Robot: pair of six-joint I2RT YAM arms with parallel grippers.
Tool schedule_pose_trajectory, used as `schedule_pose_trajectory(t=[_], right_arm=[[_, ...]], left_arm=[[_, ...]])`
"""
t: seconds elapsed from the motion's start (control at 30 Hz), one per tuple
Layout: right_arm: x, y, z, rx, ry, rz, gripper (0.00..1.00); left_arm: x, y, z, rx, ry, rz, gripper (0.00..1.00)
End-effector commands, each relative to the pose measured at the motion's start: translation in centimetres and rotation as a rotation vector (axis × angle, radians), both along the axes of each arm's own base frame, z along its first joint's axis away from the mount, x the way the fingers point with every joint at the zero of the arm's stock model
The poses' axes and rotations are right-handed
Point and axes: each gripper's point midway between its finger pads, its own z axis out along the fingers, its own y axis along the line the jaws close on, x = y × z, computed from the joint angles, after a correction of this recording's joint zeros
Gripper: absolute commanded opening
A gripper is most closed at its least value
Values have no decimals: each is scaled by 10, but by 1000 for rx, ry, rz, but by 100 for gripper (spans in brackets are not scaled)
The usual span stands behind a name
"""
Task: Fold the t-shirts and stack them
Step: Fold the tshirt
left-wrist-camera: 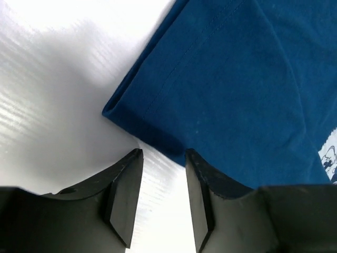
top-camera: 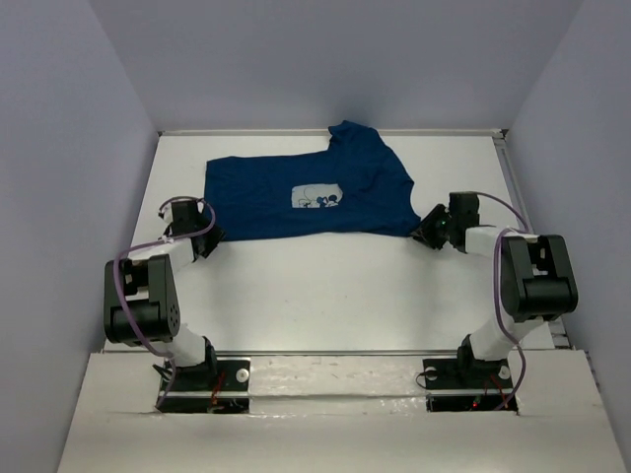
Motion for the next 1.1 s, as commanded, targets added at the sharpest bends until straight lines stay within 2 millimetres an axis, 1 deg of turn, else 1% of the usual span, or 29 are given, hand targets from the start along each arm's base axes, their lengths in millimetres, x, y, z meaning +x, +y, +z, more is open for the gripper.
schedule_pose_trajectory(t=[0.0, 0.07, 0.1, 0.17, 0.2, 0.23, 0.3, 0.33, 0.37, 0.4, 0.43, 0.47, 0.5, 0.53, 0.57, 0.6, 0.67, 0.7, 0.73, 0.77, 0.8, 0.83, 0.87, 0.9, 0.93, 0.97, 1.0, 1.03, 1.07], right_arm=[[13, -9, -6, -23, -17, -49, 24], [15, -10, -5, -27, -27, -49, 15], [14, -11, -6, -35, -23, -48, 6], [15, -14, -2, -57, -30, -46, 0], [13, -15, -4, -65, -19, -44, 0], [9, -16, 1, -76, -19, -42, 0], [1, -26, 2, -118, -16, -50, 0], [-2, -33, 11, -136, -31, -63, 0], [-10, -39, 10, -153, -8, -69, 0], [-16, -49, 9, -185, 4, -76, 0], [-24, -51, 15, -207, 5, -65, 0], [-28, -58, 17, -220, 7, -77, 0], [-37, -64, 13, -236, 24, -88, 0], [-47, -65, 12, -245, 47, -85, 0], [-51, -66, 19, -256, 30, -87, 0], [-60, -70, 17, -256, 51, -104, 0], [-78, -67, 17, -245, 89, -97, 0], [-84, -65, 26, -230, 77, -108, 0], [-99, -62, 22, -216, 126, -100, 1], [-108, -58, 23, -195, 146, -101, 1], [-118, -51, 23, -162, 166, -89, 2], [-132, -48, 28, -146, 180, -88, 5], [-144, -45, 23, -128, 207, -95, 8], [-153, -41, 24, -108, 220, -92, 12], [-160, -34, 33, -69, 198, -93, 20], [-166, -29, 34, -24, 210, -112, 22], [-176, -25, 35, -2, 237, -115, 34], [-180, -25, 36, 1, 244, -127, 43], [-183, -27, 40, -5, 230, -139, 55]], left_arm=[[9, 9, -3, 21, -1, 45, 34], [13, 13, -2, 36, -4, 56, 27], [17, 14, 1, 47, -12, 51, 16], [22, 19, 7, 70, -11, 57, 0], [26, 20, 12, 80, -23, 55, 0], [27, 22, 15, 90, -25, 50, 0], [32, 26, 29, 128, -41, 36, 0], [34, 29, 34, 144, -46, 35, 0], [35, 30, 39, 159, -51, 30, 0], [35, 32, 46, 177, -57, 20, 0], [35, 33, 54, 190, -73, 18, 0], [33, 34, 56, 202, -76, 11, 0], [29, 34, 55, 204, -73, 8, 0], [26, 34, 55, 206, -72, 4, 0], [23, 32, 59, 204, -84, -1, 0], [7, 30, 46, 196, -31, -12, 0], [-8, 26, 40, 184, -7, -22, 0], [-24, 23, 35, 175, 14, -26, 0], [-33, 21, 32, 165, 25, -31, 0], [-40, 19, 38, 164, 10, -31, 0], [-57, 17, 26, 155, 51, -36, 0], [-65, 16, 26, 150, 55, -36, 0], [-70, 15, 33, 150, 31, -32, 0], [-77, 9, 34, 142, 39, -32, 0], [-77, 4, 41, 139, 26, -49, 0], [-77, -3, 50, 95, -1, -46, 0], [-85, -8, 49, 69, 23, -50, 0], [-90, -9, 48, 59, 39, -50, 2], [-96, -15, 49, 36, 44, -41, 12]])
